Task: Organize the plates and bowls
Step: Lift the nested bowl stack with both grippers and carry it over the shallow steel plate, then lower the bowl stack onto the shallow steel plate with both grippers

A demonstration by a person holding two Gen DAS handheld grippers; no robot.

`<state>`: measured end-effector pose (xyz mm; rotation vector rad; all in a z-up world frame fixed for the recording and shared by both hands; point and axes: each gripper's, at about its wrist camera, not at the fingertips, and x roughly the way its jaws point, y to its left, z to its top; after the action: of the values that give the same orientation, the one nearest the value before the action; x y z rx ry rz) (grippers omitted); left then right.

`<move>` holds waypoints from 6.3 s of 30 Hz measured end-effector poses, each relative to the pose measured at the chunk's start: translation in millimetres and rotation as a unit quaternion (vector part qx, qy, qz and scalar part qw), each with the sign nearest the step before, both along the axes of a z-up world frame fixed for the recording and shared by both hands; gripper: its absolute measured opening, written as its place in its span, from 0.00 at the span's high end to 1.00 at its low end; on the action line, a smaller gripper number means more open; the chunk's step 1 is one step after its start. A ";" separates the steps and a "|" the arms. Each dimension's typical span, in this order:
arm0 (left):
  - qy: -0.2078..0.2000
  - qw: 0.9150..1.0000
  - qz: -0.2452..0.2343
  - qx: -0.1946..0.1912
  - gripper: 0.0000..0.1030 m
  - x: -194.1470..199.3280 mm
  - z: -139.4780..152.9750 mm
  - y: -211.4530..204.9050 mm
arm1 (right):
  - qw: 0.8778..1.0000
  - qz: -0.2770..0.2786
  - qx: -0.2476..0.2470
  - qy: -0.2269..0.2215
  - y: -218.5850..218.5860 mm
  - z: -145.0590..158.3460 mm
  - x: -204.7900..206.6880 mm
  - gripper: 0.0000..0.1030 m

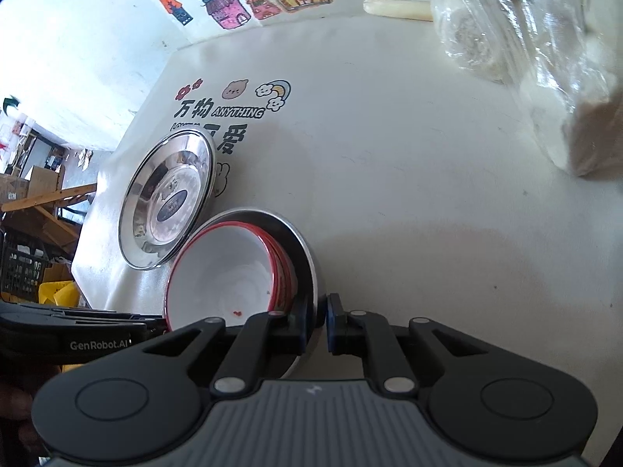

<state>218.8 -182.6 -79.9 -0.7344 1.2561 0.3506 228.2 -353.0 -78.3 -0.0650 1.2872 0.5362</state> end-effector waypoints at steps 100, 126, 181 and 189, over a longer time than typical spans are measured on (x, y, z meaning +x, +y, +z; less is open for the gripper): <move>-0.056 0.991 -0.117 -0.044 0.92 8.5 4.3 218.6 | 0.989 -0.147 -0.014 -0.017 169.2 -6.4 -6.6 0.88; -0.045 0.991 -0.118 -0.039 0.92 17.8 -1.0 220.5 | 0.988 -0.154 -0.013 -0.002 167.2 -14.6 1.5 0.88; -0.046 0.993 -0.107 -0.023 0.91 20.0 4.9 225.4 | 0.988 -0.155 -0.001 0.000 171.5 -17.1 3.6 0.86; -0.049 0.993 -0.111 -0.013 0.91 19.9 9.0 223.9 | 0.988 -0.155 -0.001 -0.001 171.7 -17.0 3.3 0.86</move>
<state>238.7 41.4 -70.9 -0.6191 1.2369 0.1148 231.5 -181.4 -95.3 0.1315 1.2675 0.2667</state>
